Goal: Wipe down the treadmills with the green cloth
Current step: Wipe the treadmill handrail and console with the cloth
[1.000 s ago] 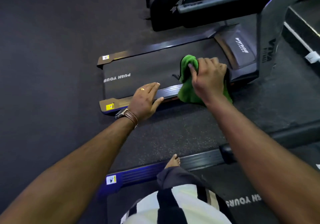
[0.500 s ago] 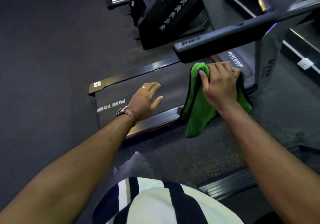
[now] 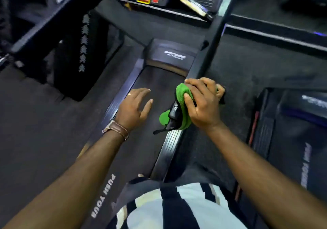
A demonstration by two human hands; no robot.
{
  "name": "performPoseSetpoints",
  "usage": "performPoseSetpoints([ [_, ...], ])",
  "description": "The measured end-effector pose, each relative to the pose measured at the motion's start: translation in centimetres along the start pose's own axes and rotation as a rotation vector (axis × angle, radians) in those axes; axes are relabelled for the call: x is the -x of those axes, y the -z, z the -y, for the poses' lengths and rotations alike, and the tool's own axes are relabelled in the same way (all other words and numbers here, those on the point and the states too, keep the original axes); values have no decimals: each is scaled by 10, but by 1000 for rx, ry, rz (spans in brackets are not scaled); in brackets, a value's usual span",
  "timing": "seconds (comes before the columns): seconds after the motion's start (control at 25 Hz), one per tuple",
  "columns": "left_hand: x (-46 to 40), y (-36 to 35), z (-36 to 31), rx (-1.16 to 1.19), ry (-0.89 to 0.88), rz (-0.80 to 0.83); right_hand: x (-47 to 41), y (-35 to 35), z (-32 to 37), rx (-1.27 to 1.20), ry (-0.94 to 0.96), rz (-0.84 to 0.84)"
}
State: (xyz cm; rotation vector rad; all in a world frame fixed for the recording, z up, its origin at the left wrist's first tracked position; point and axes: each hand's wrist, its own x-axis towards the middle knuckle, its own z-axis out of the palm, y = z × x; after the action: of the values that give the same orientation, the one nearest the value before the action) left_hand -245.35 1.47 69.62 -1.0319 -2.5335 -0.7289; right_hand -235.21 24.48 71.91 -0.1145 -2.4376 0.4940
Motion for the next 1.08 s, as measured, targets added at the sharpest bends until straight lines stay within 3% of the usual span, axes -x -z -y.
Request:
performPoseSetpoints([
  [0.16,-84,-21,37,129,-175,135,-7,-45,26,30,-405,7],
  [0.36,-155,-72,25,219,-481,277,0,-88,36,80,-771,252],
  [0.6,-188,-115,7,425,-851,472,-8,-86,41,97,-968,182],
  [0.72,-206,-137,6,467,-985,537,2,-87,65,239,-1100,130],
  [0.88,-227,-161,13,621,-1119,540,-12,-95,76,524,-968,190],
  [0.92,-228,-164,15,673,-1129,543,-20,-92,70,460,-1027,222],
  [1.0,-231,-170,17,763,-1110,547,-18,-82,51,147,-1366,196],
  [1.08,-232,-175,19,836,-1087,534,-3,-73,51,-232,-1757,-67],
])
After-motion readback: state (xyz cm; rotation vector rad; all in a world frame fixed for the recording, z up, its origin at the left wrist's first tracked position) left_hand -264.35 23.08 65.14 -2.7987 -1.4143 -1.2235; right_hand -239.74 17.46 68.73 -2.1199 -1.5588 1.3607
